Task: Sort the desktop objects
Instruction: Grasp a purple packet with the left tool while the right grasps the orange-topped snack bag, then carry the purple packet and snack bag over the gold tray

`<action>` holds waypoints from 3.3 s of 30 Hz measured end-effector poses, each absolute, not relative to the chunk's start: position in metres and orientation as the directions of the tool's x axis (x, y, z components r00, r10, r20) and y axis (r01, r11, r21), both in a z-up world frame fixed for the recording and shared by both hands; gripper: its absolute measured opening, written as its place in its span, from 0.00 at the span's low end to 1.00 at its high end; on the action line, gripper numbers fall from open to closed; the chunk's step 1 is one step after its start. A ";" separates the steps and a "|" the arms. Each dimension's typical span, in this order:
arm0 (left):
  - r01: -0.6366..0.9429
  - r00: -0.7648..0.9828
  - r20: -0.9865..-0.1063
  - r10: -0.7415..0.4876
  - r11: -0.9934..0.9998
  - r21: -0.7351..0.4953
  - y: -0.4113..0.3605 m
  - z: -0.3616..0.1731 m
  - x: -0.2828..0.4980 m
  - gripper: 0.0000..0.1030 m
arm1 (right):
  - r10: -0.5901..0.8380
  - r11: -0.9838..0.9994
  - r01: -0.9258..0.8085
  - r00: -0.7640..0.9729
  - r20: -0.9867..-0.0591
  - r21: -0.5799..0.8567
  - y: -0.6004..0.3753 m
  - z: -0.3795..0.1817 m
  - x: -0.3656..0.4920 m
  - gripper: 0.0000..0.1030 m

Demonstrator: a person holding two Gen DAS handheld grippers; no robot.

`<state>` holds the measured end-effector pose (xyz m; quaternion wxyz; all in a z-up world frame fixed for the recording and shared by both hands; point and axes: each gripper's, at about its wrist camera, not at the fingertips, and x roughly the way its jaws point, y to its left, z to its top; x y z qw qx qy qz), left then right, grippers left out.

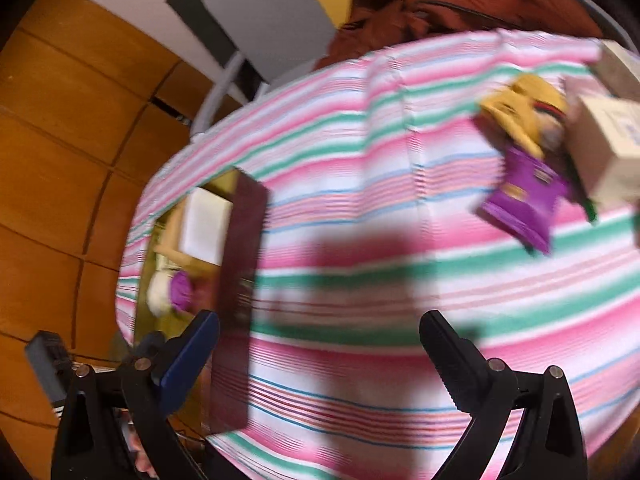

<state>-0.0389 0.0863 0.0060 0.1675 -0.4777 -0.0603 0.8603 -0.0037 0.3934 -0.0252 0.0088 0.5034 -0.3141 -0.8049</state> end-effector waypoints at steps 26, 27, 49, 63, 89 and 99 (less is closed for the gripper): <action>-0.532 -0.404 -0.834 0.377 -0.838 -0.122 0.218 0.005 0.000 0.60 | 0.153 -0.617 -0.772 -0.310 -0.938 0.154 0.605 -0.040 0.075 1.00; -0.545 -0.397 -0.836 0.378 -0.830 -0.116 0.226 0.003 0.000 0.60 | 0.149 -0.624 -0.763 -0.329 -0.932 0.169 0.607 -0.040 0.073 1.00; -0.771 -0.345 -0.839 0.422 -0.636 -0.003 0.405 -0.028 -0.028 0.64 | 0.008 -0.541 -0.783 -0.369 -0.929 0.306 0.627 -0.058 0.075 0.97; -0.766 -0.394 -0.795 0.461 -0.643 0.006 0.403 -0.058 -0.033 0.53 | 0.055 -0.595 -0.746 -0.409 -0.911 0.299 0.632 -0.047 0.069 0.86; -0.685 -0.428 -0.730 0.533 -0.718 -0.123 0.288 -0.056 0.006 0.52 | -0.052 -0.568 -0.646 -0.590 -0.805 0.510 0.607 -0.025 0.097 0.75; -0.640 -0.390 -0.718 0.577 -0.730 -0.239 0.253 -0.058 0.010 0.52 | -0.263 -0.520 -0.565 -0.608 -0.749 0.641 0.553 -0.032 0.097 0.74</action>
